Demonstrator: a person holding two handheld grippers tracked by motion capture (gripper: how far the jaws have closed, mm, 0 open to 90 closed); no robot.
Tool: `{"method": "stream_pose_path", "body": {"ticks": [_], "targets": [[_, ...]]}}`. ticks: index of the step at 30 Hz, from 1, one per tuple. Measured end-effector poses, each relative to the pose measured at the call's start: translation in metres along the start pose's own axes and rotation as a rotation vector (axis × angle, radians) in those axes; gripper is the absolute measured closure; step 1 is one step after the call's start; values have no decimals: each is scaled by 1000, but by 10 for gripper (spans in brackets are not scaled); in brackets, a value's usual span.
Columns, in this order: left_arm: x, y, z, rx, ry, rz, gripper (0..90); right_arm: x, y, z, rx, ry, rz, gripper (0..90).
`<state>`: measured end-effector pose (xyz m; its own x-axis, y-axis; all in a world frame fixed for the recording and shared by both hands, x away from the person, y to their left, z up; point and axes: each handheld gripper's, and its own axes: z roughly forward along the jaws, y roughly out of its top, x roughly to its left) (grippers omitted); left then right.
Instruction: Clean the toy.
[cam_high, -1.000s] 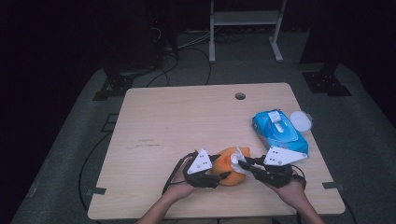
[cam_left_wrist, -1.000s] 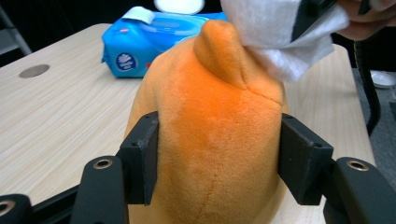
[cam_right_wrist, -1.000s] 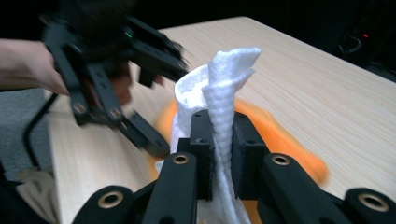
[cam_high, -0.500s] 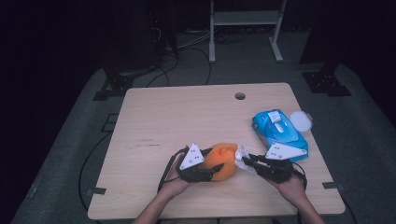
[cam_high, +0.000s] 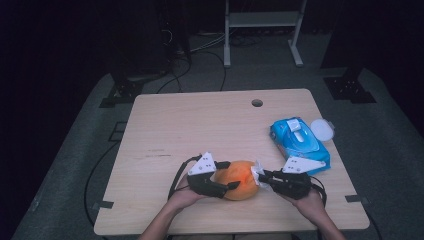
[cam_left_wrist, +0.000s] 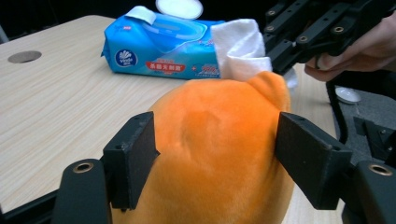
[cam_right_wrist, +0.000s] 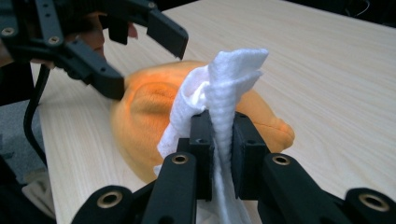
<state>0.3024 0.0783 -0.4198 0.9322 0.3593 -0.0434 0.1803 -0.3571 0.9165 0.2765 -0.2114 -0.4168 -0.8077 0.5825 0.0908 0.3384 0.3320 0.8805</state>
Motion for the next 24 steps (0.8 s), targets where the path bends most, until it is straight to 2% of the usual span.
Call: {"method": "stream_pose_path", "body": {"ticks": [4, 6, 8, 11, 12, 16, 17, 19, 21, 24], "targets": [[-5, -3, 4, 35, -19, 10, 329, -3, -1, -4, 7, 0, 3, 794], [-8, -5, 6, 45, -36, 7, 335, -5, 0, -7, -7, -17, 15, 794], [-14, -6, 7, 69, -56, 25, 336, -7, 1, -8, -16, -28, 36, 794], [-22, -7, 5, 114, -105, 47, 334, -9, 1, -5, 3, -21, 49, 793], [-23, -5, 3, 130, -138, 47, 331, -8, 0, -3, 16, -12, 46, 792], [-21, 4, -6, 124, -219, 42, 296, -4, -6, 0, 54, 37, 25, 793], [-19, 6, -7, 114, -220, 46, 283, -3, -7, -1, 57, 48, 19, 794], [-16, 12, -9, 80, -187, 58, 250, -2, -10, -3, 61, 67, 10, 793], [-12, 15, -6, 52, -181, 59, 235, 0, -14, -5, 57, 92, -5, 793], [-6, 20, 6, 72, -178, 74, 214, 2, -18, -7, 65, 115, -20, 793]]}}
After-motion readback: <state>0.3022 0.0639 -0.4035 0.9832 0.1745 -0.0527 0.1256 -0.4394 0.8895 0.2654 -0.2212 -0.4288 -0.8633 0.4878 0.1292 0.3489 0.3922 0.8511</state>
